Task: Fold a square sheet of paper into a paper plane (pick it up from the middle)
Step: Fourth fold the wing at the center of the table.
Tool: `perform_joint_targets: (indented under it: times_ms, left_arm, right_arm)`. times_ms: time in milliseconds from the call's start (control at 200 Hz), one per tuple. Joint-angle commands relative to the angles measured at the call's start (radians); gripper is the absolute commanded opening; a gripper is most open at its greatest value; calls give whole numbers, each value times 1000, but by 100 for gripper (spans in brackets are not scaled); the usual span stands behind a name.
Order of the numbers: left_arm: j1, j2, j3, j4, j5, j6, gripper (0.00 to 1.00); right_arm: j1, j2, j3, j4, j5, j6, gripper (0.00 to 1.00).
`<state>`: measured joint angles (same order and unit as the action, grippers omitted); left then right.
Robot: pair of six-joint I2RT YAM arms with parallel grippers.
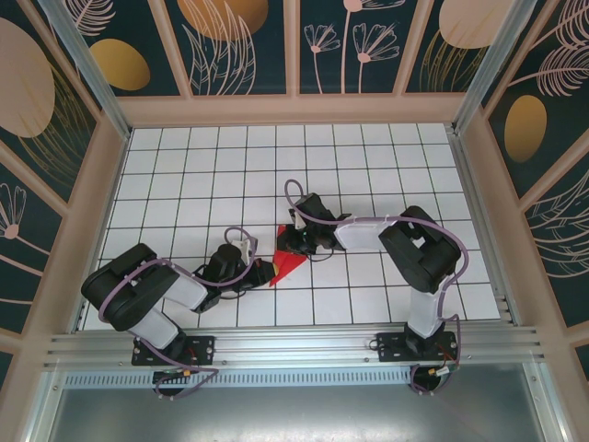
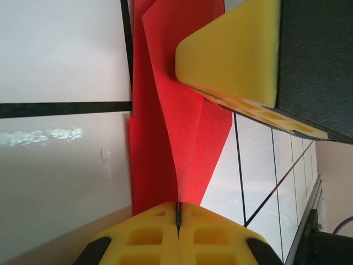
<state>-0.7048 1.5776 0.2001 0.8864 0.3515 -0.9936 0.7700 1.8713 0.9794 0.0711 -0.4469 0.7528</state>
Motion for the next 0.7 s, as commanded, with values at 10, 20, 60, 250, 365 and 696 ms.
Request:
perform_joint_targets:
  times_ms: [10,20,60,250,365,696]
  left_arm:
    - [5,15,-10,-28,-14,-1,10]
    - [4,14,-10,-31,-14,0,10]
    - [4,12,-7,-42,-15,5,12]
    - [4,-17,0,-100,-23,30,15]
    - [4,-25,-1,-120,-27,38,11]
    - [4,-8,-2,-142,-29,42,0]
  right_arm:
    - [-11,19,24,11,12,-10,16]
    - [-11,20,24,11,13,-10,16]
    - [-12,23,24,8,19,-11,16]
    - [-14,31,22,3,26,-10,16]
    - [-16,31,21,-3,36,-8,16]
    - [-17,16,19,-18,49,-9,16]
